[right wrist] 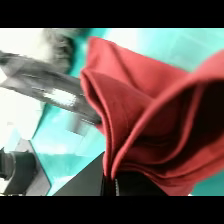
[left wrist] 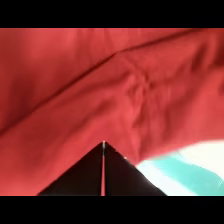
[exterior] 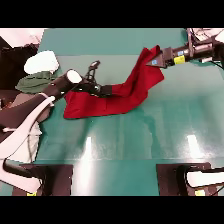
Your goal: Fold the shirts.
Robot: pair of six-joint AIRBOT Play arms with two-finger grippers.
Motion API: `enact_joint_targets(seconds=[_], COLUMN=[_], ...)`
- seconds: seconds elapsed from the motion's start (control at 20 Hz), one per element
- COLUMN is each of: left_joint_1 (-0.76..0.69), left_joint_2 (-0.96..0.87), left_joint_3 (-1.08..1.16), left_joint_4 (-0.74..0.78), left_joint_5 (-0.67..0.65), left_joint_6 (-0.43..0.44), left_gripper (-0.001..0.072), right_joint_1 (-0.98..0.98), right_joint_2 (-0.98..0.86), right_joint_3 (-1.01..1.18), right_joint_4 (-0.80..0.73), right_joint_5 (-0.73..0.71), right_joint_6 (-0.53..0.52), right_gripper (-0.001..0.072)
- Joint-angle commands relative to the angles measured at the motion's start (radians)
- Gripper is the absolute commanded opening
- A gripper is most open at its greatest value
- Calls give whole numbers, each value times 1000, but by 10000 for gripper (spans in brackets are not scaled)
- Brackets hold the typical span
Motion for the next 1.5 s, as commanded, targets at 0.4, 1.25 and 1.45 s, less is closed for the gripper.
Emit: enact_joint_targets(seconds=[0.4, 1.25, 1.45], left_joint_1=[-8, 502, 515], left_joint_2=[-132, 465, 473], left_joint_3=[117, 117, 117], left_joint_4=[95, 414, 414], left_joint_5=[-39, -386, -473], left_joint_6=[-31, 8, 14], left_gripper=[21, 22, 23], right_joint_1=[224, 511, 637], right_joint_2=[2, -171, -288], right_joint_3=[112, 112, 112], right_joint_4=[-25, -43, -43], right_joint_5=[-94, -420, -626], right_joint_6=[39, -20, -93], right_gripper=[13, 14, 18])
